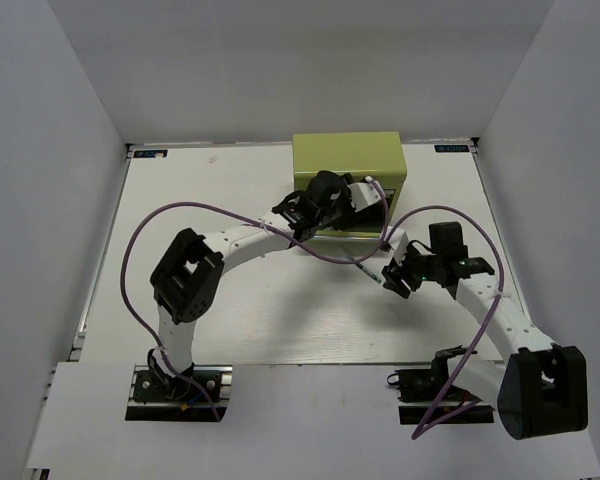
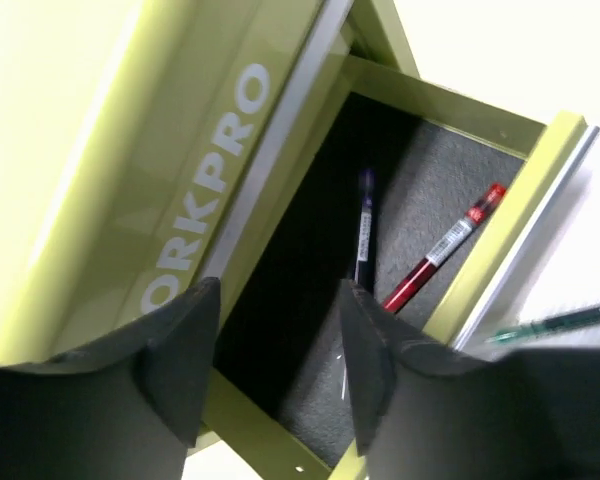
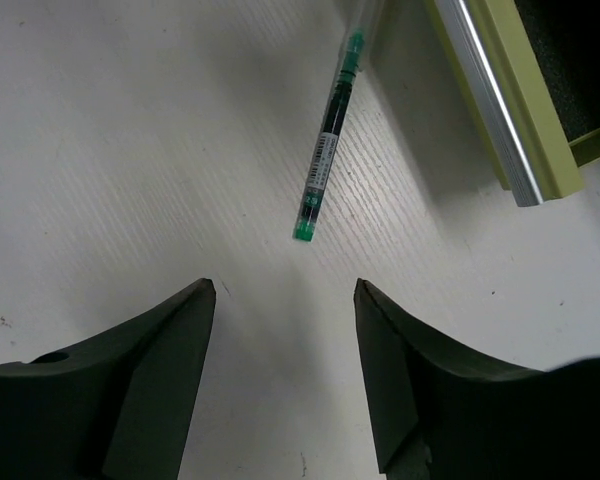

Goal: Sort the stationery into containers
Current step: Place the pen in the drawer, then pick up the pen from the center of the board.

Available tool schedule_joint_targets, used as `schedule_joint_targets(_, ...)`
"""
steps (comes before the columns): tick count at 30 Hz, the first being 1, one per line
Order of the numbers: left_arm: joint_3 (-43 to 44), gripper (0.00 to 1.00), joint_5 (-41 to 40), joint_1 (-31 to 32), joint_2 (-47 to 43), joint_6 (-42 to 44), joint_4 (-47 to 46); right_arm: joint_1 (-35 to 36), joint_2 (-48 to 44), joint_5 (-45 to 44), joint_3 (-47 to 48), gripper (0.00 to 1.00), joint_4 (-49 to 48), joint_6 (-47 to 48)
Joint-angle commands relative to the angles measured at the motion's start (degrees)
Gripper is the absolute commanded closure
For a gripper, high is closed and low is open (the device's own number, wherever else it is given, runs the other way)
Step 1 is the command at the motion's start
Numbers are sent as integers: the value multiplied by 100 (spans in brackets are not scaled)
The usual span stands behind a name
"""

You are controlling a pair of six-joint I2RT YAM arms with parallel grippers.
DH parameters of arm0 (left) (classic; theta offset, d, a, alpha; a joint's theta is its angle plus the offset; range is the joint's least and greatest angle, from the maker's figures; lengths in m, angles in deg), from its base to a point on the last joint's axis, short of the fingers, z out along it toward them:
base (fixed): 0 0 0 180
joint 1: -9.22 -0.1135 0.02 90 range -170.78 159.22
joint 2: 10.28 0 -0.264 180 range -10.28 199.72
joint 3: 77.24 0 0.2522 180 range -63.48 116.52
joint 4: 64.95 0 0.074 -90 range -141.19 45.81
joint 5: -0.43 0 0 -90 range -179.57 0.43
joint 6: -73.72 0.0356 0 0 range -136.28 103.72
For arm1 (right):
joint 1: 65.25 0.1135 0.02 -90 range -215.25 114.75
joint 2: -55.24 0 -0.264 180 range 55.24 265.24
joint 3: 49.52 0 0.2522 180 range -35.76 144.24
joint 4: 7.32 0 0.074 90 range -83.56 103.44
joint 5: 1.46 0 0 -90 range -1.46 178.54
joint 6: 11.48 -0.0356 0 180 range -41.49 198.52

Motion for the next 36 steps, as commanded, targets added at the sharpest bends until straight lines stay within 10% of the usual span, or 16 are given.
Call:
schedule_joint_targets(1,107,33,-123,-33,-359,-77,-183,87,261,164,94,35,-401,36)
schedule_joint_targets(3,161,0,-123,28,-630,-278,-183,167,446,138,121,34,-471,27)
schedule_joint_targets(22,-4268,0,-1995,-33,-6244,-5989,1328,1019,2485,-1365,824,36,-1518,-843)
schedule_joint_targets(36,-4999,0,-1820,-33,-6715,-7011,1496,1081,2855,-565,851,87,-428,-202)
